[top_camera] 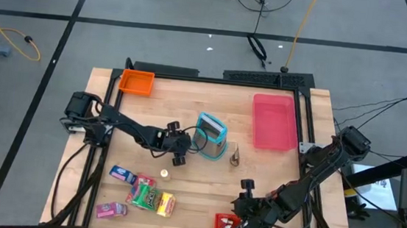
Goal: Pick & Place Kitchen Items
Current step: Put the small green food coloring bottle into the red bin
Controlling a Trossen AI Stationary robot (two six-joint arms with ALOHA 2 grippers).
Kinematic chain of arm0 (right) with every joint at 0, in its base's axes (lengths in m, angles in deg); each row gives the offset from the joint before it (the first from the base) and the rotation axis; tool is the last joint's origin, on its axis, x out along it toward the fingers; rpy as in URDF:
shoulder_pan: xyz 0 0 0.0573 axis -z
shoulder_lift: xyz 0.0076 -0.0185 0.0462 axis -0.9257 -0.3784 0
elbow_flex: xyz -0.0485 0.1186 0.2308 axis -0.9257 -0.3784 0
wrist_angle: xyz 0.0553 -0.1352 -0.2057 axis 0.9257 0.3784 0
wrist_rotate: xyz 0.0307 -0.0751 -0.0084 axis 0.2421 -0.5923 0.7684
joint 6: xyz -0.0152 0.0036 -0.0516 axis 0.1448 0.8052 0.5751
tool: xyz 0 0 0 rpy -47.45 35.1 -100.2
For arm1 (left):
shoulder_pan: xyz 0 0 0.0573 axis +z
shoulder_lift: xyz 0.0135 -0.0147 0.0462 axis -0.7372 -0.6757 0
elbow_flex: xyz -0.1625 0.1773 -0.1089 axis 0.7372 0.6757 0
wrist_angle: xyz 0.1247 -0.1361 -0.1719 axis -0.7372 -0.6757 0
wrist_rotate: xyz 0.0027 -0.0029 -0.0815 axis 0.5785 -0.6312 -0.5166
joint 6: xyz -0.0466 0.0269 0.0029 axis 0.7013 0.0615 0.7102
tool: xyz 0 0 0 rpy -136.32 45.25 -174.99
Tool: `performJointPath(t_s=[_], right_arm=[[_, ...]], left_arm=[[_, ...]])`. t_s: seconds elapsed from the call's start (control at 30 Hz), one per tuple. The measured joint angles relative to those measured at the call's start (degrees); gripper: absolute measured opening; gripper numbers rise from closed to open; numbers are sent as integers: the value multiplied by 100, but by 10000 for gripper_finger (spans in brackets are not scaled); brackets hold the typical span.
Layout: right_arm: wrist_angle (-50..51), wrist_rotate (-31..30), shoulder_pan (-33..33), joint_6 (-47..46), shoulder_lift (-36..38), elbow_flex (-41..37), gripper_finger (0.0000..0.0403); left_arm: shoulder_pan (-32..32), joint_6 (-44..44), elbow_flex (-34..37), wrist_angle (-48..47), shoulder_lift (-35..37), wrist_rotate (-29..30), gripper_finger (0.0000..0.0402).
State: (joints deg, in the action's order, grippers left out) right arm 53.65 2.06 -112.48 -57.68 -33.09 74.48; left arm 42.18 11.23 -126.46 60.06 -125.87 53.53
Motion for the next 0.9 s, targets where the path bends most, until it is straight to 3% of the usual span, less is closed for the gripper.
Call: performJointPath(t_s=[0.3, 0.57, 0.9], right_arm=[[1, 0, 0, -4, 0, 0, 105], [1, 0, 0, -4, 0, 0, 105], [3, 0, 0, -7, 0, 0, 105]], left_arm=[[16, -17, 7, -49, -1, -315, 39], [-80, 326, 17, -60, 131, -373, 46], [-431, 783, 36, -537, 984, -524, 39]])
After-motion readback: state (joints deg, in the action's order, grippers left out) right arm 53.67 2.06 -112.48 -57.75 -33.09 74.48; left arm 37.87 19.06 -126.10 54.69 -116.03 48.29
